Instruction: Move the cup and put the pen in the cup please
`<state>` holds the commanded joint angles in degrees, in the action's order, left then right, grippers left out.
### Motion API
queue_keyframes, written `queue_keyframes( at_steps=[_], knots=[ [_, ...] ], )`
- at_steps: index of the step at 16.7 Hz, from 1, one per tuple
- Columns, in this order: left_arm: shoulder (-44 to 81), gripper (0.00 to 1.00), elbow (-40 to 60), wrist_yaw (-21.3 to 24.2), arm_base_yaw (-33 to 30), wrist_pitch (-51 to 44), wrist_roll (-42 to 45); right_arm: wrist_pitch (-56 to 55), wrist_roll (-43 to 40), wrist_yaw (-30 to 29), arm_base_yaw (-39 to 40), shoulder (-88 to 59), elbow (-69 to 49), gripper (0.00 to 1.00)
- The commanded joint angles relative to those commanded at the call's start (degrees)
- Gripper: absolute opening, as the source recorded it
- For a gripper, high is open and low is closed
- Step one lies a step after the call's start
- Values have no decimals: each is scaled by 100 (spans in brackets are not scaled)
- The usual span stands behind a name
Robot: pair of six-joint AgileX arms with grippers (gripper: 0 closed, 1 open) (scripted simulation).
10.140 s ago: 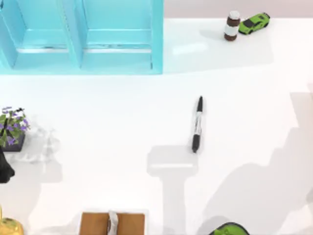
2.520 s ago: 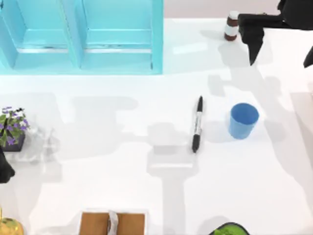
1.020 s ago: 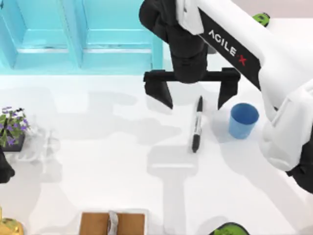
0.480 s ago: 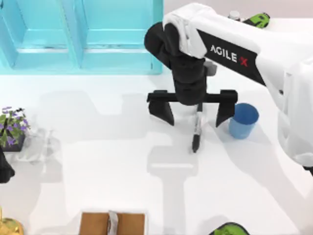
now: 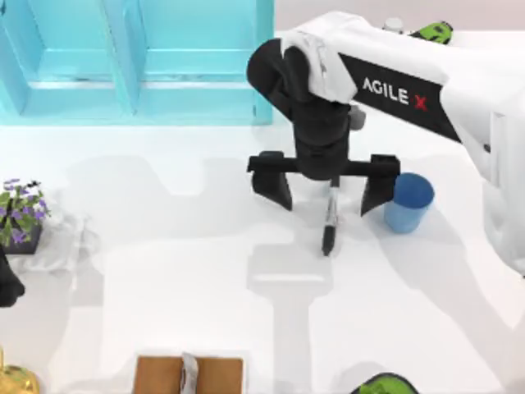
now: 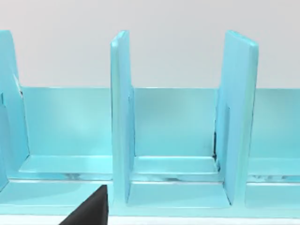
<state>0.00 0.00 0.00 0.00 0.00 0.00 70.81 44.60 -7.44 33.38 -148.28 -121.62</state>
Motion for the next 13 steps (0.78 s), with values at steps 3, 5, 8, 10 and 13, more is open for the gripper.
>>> queue_keyframes(
  at_steps=[3, 5, 8, 10, 13],
  knots=[
    [0, 100, 0, 0, 0, 0, 0, 0, 0, 0, 0, 0, 0, 85],
    [0, 100, 0, 0, 0, 0, 0, 0, 0, 0, 0, 0, 0, 70],
    [0, 100, 0, 0, 0, 0, 0, 0, 0, 0, 0, 0, 0, 47],
    [0, 100, 0, 0, 0, 0, 0, 0, 0, 0, 0, 0, 0, 32],
    [0, 100, 0, 0, 0, 0, 0, 0, 0, 0, 0, 0, 0, 10]
  ],
)
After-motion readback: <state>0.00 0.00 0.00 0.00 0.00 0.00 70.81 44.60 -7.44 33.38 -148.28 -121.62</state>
